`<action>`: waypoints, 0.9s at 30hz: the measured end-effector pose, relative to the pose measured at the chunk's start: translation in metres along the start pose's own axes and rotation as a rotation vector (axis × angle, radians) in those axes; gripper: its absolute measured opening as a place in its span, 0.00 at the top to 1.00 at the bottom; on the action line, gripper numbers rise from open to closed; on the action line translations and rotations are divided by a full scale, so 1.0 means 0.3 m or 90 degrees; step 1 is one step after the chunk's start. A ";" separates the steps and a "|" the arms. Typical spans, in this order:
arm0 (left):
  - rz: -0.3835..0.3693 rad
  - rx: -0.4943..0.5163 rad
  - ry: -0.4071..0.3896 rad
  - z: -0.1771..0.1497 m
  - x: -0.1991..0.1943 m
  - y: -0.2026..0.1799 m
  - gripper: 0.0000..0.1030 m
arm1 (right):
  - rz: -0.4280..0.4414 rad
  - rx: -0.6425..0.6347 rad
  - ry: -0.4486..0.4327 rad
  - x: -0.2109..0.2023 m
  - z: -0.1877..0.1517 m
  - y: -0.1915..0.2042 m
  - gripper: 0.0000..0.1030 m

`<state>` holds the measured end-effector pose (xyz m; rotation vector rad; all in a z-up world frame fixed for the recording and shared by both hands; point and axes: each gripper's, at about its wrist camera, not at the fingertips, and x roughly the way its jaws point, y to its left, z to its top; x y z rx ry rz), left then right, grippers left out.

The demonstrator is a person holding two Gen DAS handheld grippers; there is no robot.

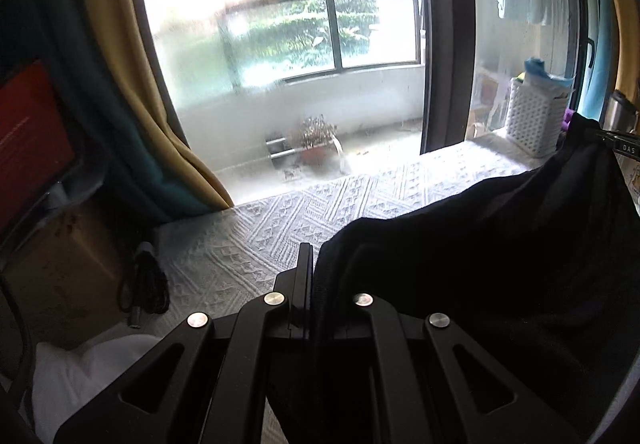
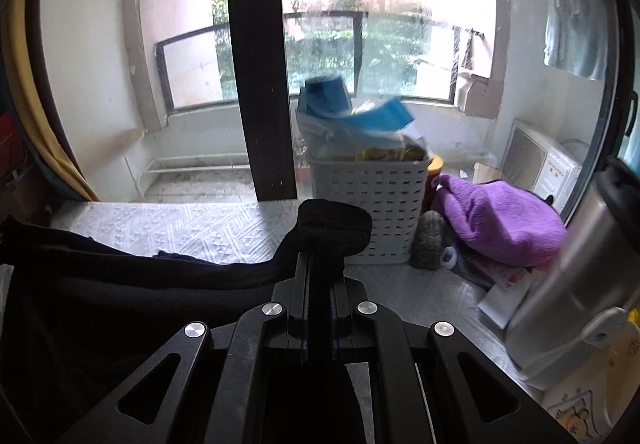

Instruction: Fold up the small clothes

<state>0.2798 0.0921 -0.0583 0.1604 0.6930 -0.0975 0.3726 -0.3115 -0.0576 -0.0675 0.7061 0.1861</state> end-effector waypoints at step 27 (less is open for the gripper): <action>0.051 -0.112 0.032 -0.031 -0.059 0.134 0.61 | -0.050 -0.001 0.077 0.085 -0.061 0.019 0.17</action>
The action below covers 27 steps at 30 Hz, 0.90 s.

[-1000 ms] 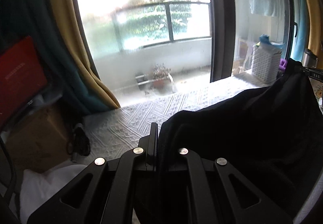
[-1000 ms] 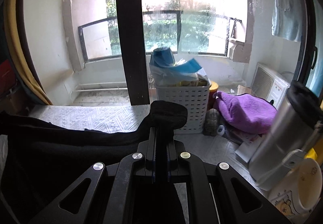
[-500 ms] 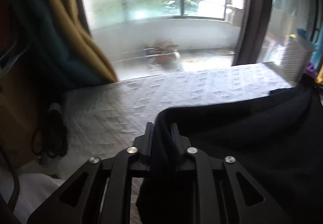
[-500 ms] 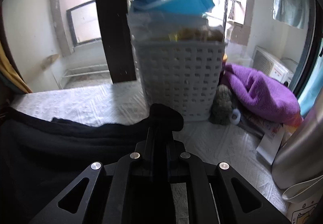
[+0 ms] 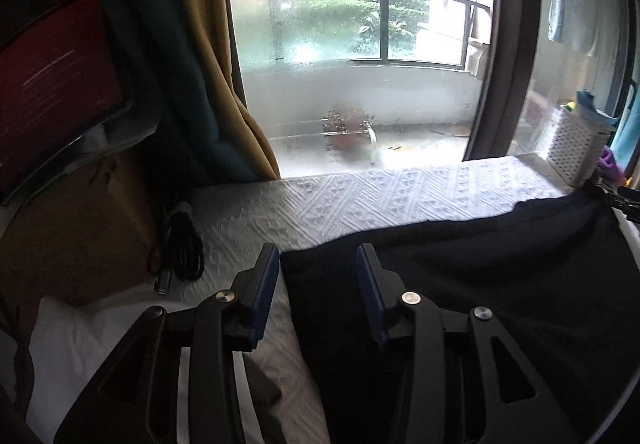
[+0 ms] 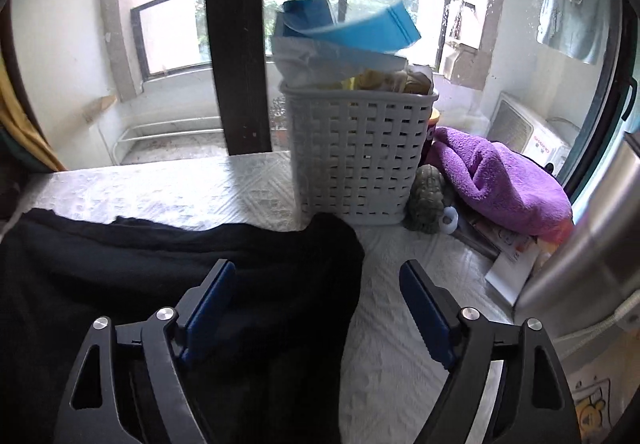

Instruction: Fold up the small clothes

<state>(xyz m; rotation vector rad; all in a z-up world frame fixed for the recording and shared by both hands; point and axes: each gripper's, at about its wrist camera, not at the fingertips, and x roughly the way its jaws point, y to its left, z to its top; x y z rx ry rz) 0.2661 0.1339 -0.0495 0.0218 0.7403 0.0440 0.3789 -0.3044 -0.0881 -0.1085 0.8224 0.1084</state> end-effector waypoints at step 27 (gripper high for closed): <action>-0.158 -0.134 0.118 -0.492 -0.194 -0.058 0.40 | 0.022 0.064 0.019 -0.342 -0.359 -0.044 0.17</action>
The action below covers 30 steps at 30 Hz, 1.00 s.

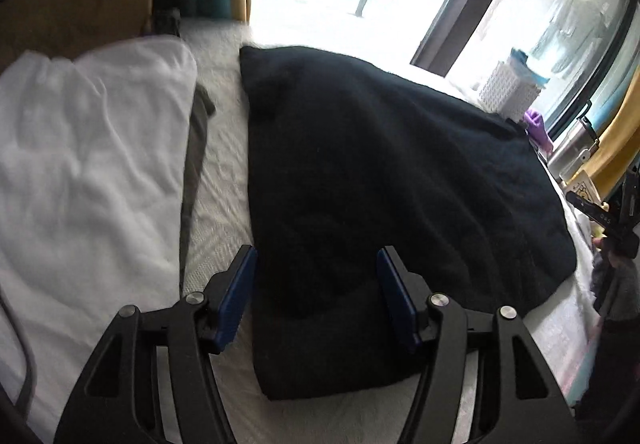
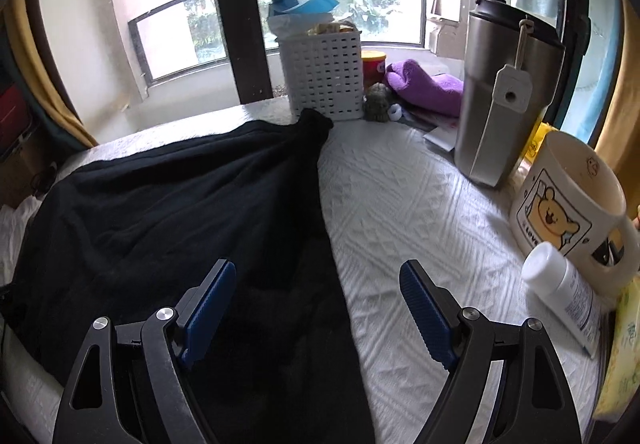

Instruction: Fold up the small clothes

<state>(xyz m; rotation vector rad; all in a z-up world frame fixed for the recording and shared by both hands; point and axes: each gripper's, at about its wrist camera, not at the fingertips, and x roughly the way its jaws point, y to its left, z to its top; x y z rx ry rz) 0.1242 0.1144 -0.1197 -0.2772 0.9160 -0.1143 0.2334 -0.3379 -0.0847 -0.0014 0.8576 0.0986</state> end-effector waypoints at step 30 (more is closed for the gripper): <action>0.071 0.041 -0.016 -0.035 -0.118 0.007 0.88 | 0.015 0.034 0.018 -0.025 -0.128 -0.083 0.17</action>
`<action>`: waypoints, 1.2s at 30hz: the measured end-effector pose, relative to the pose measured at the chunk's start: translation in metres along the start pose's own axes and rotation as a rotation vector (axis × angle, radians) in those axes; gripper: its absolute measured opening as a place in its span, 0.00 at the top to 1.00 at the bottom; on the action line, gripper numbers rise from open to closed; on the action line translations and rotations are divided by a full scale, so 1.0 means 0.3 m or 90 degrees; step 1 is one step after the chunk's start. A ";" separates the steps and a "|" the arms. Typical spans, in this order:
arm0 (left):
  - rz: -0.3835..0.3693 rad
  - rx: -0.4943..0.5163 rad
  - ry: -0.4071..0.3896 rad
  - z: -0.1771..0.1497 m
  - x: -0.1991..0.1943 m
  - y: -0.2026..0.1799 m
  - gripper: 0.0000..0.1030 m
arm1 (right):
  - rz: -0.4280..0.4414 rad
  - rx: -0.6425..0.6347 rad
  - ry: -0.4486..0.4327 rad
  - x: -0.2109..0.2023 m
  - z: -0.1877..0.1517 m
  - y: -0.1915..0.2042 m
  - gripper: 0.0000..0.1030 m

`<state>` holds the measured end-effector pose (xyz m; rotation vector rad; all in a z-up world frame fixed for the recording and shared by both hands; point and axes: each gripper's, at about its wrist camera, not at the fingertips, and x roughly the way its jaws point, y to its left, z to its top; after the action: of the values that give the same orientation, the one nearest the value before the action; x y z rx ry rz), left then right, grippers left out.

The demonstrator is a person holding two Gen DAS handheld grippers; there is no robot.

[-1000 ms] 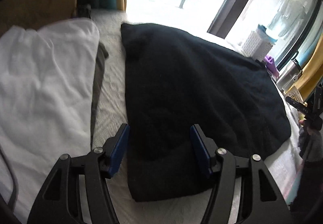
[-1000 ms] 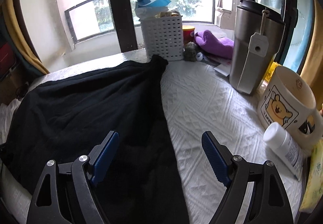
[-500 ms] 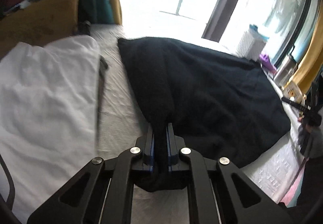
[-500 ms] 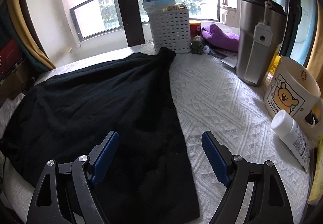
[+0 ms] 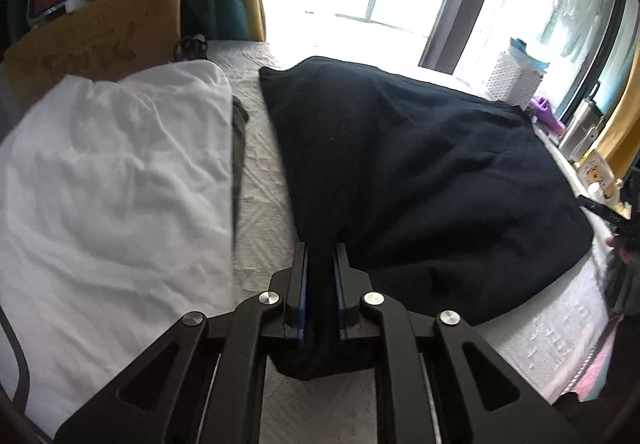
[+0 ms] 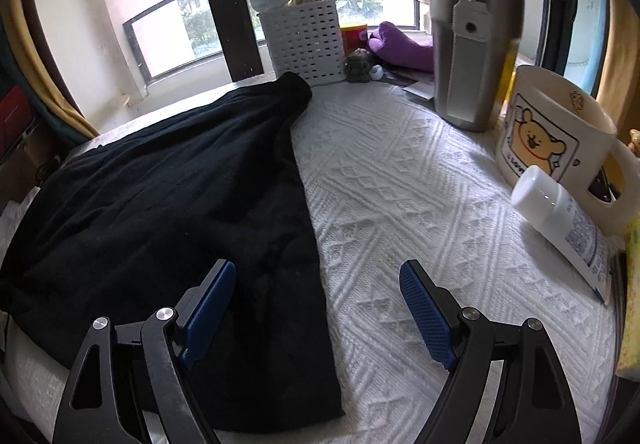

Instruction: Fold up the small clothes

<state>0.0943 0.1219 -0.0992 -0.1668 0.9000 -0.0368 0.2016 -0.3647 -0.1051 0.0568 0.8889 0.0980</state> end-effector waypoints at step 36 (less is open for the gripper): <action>-0.019 -0.019 -0.104 -0.054 -0.169 0.008 0.40 | 0.080 0.010 0.056 -0.109 -0.182 0.146 0.12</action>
<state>0.0500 0.1274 -0.0702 -0.2076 0.7353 -0.0370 0.1361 -0.3243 -0.1103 0.1236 0.9739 0.2130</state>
